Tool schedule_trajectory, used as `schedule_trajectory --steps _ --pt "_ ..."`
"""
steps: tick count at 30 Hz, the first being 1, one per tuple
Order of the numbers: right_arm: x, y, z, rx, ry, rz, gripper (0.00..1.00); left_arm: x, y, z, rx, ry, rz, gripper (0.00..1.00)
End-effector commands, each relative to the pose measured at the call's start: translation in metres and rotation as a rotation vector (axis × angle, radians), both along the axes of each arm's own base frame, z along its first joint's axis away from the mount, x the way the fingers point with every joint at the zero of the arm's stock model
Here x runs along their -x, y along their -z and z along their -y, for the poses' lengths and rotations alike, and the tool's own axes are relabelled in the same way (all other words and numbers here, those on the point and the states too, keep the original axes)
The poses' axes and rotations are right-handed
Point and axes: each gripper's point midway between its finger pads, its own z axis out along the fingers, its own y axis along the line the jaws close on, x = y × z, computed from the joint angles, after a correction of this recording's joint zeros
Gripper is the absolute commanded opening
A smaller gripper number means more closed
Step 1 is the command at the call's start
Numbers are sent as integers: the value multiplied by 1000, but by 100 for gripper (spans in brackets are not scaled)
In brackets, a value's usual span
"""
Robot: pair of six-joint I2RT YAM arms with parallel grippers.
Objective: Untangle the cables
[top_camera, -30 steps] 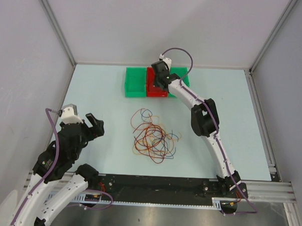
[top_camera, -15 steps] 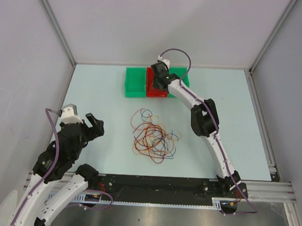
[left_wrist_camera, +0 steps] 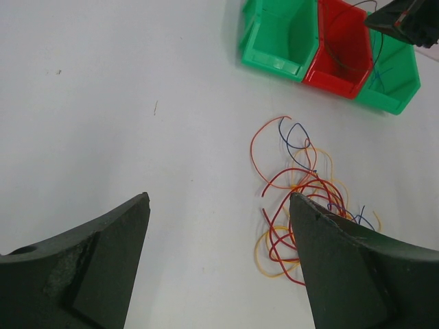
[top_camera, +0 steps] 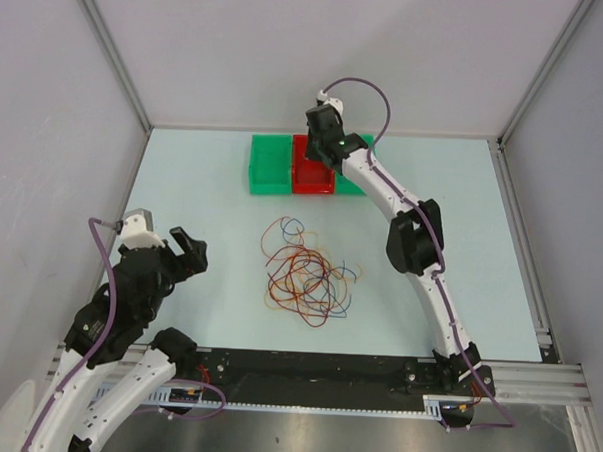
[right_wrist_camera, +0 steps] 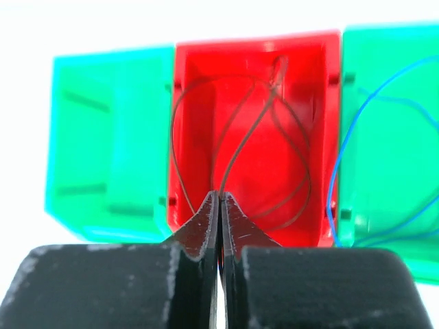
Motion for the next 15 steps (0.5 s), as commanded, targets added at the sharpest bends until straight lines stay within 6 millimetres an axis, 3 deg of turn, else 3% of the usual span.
schedule_trajectory --steps 1,3,11,15 --pt "-23 -26 17 -74 34 47 0 -1 -6 0 2 10 28 88" --pt "-28 -18 18 -70 28 50 0 -1 -6 1 0 11 26 88" --pt "-60 -21 13 -93 -52 187 0 -3 -3 1 -6 7 13 88" --pt "-64 -10 5 -84 -91 212 0 -4 -1 1 -14 3 2 87"
